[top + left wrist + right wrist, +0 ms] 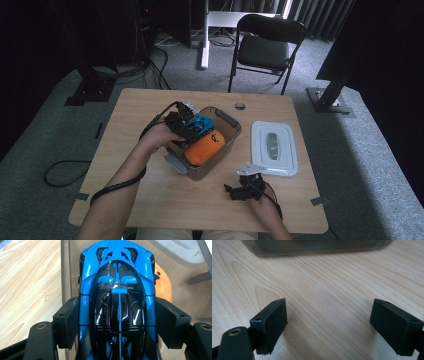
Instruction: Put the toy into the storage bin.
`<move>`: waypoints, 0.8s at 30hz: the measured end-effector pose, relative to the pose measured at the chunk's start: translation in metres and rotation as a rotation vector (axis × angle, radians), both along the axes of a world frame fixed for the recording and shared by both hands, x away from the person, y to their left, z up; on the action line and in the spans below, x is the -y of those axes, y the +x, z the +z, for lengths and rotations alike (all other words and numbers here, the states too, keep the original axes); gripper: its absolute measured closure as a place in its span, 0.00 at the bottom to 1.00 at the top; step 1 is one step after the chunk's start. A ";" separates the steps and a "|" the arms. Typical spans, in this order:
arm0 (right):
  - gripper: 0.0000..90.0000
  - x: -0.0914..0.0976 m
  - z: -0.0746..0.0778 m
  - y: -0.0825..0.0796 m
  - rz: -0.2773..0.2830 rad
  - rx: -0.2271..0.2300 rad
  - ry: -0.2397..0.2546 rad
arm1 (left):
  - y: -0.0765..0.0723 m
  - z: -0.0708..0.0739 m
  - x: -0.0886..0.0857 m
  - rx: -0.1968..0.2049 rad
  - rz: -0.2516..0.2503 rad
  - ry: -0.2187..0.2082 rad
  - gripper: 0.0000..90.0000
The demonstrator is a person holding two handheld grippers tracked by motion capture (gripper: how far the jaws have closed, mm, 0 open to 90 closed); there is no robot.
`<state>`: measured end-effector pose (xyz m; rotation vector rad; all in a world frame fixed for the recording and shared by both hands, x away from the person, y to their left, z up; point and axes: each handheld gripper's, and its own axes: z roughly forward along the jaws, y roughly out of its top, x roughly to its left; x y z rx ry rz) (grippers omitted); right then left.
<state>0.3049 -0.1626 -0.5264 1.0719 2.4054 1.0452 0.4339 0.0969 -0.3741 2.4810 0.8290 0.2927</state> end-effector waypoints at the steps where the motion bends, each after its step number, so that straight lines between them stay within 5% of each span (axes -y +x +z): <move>1: 0.15 0.000 0.000 0.000 0.000 0.000 0.000 | 0.000 -0.001 0.001 0.002 -0.003 0.010 0.32; 15: 0.15 0.001 0.000 0.000 0.003 0.000 0.004 | 0.003 -0.016 0.003 -0.014 -0.009 0.015 0.31; 24: 0.15 0.000 0.000 0.000 0.002 0.001 -0.003 | -0.006 0.005 -0.006 0.008 -0.011 -0.027 0.20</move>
